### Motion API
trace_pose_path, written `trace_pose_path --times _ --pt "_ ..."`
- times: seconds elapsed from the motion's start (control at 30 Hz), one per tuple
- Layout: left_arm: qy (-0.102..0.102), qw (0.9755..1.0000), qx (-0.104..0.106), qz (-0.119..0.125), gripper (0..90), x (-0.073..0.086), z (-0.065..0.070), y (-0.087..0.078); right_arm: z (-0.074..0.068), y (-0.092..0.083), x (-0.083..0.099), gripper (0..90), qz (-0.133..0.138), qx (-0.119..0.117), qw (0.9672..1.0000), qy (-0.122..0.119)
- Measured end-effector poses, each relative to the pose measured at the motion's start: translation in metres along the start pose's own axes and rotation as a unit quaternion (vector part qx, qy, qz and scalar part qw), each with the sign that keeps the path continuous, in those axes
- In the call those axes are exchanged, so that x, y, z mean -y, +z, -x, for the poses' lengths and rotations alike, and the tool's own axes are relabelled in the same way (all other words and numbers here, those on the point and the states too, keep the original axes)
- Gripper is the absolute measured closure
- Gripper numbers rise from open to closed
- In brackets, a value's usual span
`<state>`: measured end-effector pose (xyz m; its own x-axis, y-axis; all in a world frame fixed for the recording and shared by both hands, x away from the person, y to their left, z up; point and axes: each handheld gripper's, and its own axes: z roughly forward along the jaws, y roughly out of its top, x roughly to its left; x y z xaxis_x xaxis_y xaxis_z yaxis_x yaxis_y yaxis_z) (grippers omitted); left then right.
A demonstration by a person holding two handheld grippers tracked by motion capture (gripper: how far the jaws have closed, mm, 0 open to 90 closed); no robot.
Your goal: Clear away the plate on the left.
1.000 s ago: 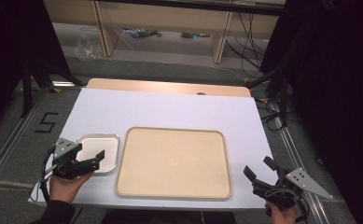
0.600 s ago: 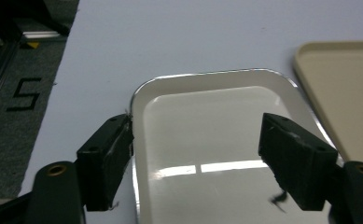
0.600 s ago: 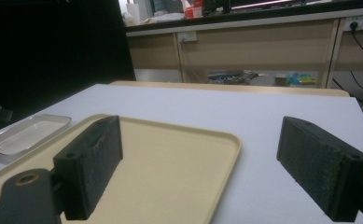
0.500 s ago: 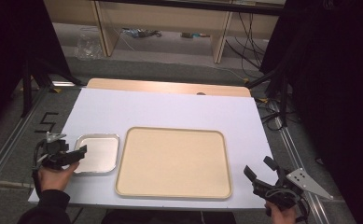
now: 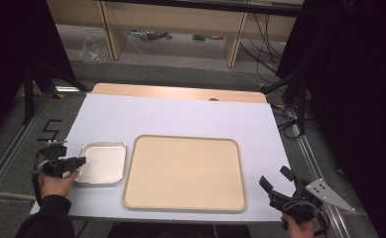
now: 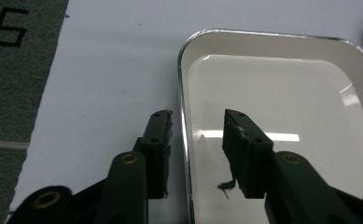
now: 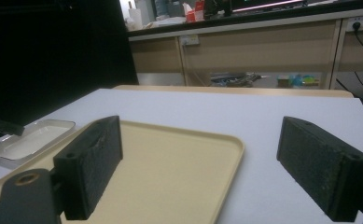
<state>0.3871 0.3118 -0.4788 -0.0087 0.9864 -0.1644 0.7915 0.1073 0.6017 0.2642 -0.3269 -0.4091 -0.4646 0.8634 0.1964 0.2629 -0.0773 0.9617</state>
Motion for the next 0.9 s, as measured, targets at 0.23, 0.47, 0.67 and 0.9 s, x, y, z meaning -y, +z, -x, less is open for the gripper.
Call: trace_pose_path --times 0.23,0.47,0.67,0.9 --pt "0.004 0.9999 0.016 -0.004 77.7 -0.001 -0.007 0.005 0.002 0.000 0.000 15.1 0.006 0.007 0.9998 -0.018" --pt "-0.003 0.9994 0.031 -0.013 83.4 -0.004 -0.010 0.006 0.002 0.000 0.000 15.1 0.004 0.005 0.9999 -0.015" --pt "-0.009 0.9991 0.040 -0.014 85.0 -0.006 -0.012 0.008 0.002 0.001 0.000 15.1 0.012 0.003 0.9998 -0.012" --pt "-0.043 0.9962 0.068 0.032 88.3 -0.006 -0.012 0.001 0.002 0.000 0.000 15.1 0.003 0.005 0.9999 -0.014"
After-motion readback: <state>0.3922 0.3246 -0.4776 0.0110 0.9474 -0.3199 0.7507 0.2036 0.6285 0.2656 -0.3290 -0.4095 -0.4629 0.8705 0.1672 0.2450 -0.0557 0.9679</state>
